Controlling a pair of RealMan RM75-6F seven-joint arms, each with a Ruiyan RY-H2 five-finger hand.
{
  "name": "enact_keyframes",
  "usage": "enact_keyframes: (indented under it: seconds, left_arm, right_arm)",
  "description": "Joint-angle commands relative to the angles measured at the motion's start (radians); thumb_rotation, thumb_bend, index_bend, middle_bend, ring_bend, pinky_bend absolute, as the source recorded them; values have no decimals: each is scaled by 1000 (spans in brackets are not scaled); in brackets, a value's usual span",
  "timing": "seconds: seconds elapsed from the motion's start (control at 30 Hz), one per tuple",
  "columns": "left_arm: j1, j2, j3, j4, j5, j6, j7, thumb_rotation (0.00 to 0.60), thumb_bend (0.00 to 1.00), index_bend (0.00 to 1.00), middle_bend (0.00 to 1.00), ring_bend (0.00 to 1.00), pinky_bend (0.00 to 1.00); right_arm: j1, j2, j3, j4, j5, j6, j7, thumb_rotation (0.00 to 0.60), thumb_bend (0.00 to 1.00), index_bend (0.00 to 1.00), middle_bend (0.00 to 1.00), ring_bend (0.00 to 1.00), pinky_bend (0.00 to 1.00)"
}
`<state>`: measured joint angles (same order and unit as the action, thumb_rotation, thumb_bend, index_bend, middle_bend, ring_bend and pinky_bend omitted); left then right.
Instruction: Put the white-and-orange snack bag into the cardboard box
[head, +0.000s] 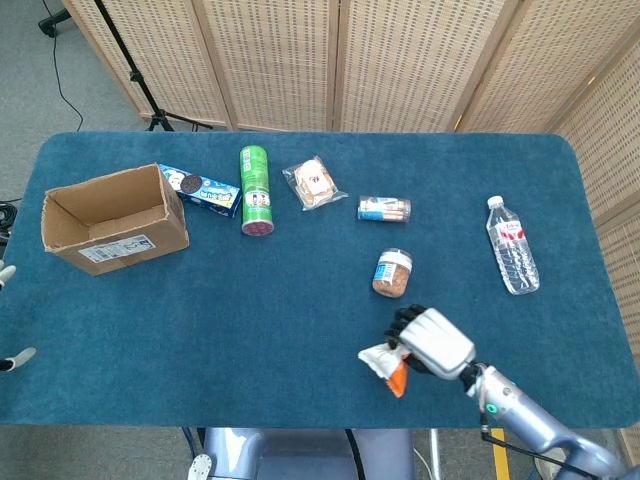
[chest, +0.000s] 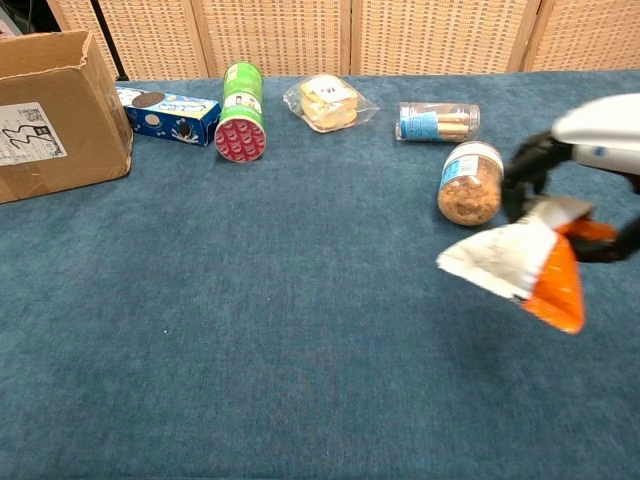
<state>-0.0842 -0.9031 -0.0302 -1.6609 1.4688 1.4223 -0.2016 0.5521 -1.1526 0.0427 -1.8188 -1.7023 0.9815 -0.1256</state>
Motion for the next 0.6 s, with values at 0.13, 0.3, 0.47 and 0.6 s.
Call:
enact_keyframes:
  seconds: [0.13, 0.3, 0.47, 0.6]
  left_arm:
    - [-6, 7, 0, 10, -1, -15, -26, 600, 0, 0, 0, 0, 0]
    - [-12, 13, 0, 18, 0, -27, -50, 600, 0, 0, 0, 0, 0]
    - [-20, 14, 2, 24, -2, -46, -58, 600, 0, 0, 0, 0, 0]
    - [-26, 15, 3, 26, -3, -57, -60, 600, 0, 0, 0, 0, 0]
  right_arm:
    - [133, -168, 123, -73, 245, -153, -325, 600, 672, 590, 540, 337, 355]
    - [227, -365, 167, -38, 418, -158, -582, 600, 672, 589, 540, 337, 355]
    - [295, -494, 176, -7, 557, -119, -755, 600, 649, 590, 543, 337, 355]
    - [323, -566, 194, 17, 653, -53, -832, 600, 224, 471, 411, 267, 349]
